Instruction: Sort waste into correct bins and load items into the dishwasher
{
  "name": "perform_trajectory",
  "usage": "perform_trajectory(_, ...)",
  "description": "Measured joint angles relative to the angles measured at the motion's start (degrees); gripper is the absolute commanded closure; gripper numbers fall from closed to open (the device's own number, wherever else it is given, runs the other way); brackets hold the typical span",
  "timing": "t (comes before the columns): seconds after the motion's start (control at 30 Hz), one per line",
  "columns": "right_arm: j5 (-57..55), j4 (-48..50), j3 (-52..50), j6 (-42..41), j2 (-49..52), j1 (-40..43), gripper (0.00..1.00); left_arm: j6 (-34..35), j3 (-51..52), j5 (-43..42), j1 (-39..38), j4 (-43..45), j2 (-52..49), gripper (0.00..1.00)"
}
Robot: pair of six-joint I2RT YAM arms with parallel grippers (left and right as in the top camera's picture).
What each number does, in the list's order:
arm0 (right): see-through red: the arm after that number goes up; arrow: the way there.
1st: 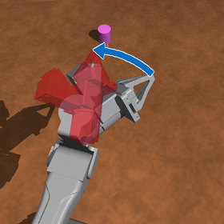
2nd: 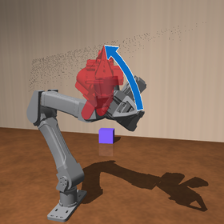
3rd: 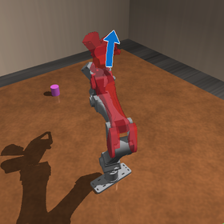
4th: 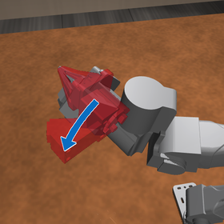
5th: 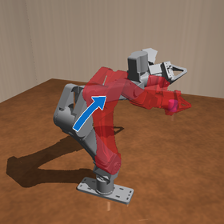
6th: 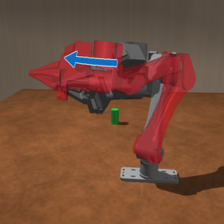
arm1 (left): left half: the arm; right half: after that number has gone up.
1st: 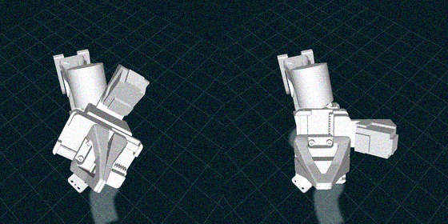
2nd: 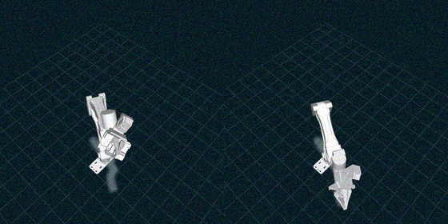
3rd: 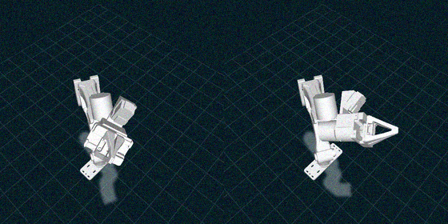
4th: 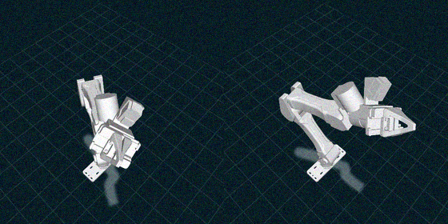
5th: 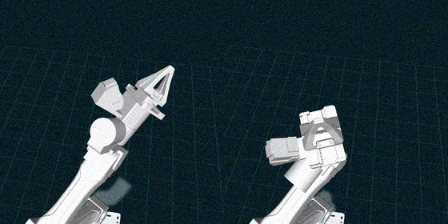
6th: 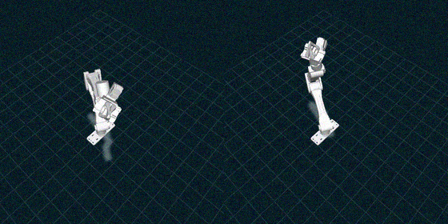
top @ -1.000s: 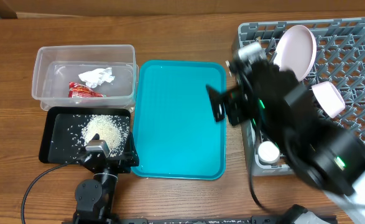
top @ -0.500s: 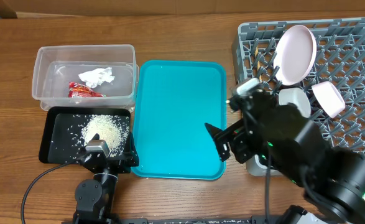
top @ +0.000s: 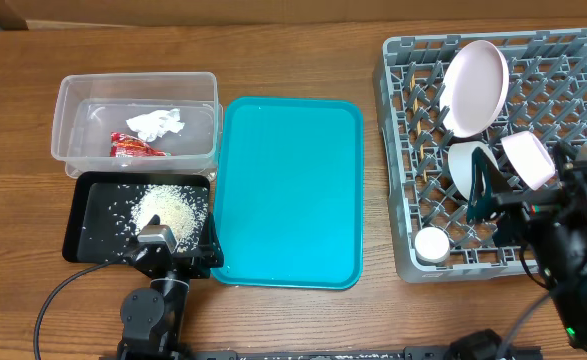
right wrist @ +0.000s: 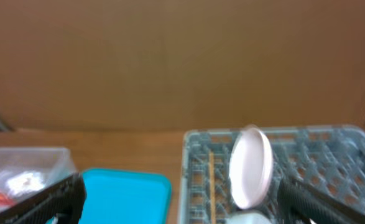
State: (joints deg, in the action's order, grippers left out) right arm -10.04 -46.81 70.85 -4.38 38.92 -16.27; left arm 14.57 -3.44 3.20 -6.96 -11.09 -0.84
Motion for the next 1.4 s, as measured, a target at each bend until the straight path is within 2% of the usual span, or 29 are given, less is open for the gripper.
perform_trajectory(0.2, 10.49, 10.54, -20.68, 1.31, -8.61, 9.16, 0.00, 0.00, 0.04, -0.02, 0.00, -0.02, 0.00, 0.00)
perform_trajectory(0.4, 17.05, 24.06, -43.43, 1.68, -23.82, 9.55, 0.00, 0.00, 0.04, -0.02, 0.00, 0.02, 0.00, 0.00)
perform_trajectory(0.7, 19.34, 41.92, -65.72, 1.86, -37.57, 9.55, 0.00, 0.00, 0.04, -0.02, 0.00, 0.04, -0.02, 0.00)
perform_trajectory(0.77, 19.69, 45.27, -68.63, 1.86, -37.97, 9.55, 0.00, 0.00, 0.04, -0.02, 0.00, 0.04, -0.02, 0.00)
perform_trajectory(0.93, 19.74, 45.75, -69.81, 1.86, -38.07, 9.62, 0.00, 0.00, 0.04, -0.02, 0.00, 0.02, -0.02, 0.00)
perform_trajectory(1.4, 19.91, 42.73, -69.81, 1.86, -38.07, 9.66, 0.00, 0.00, 0.04, -0.02, 0.00, 0.02, -0.02, 0.00)
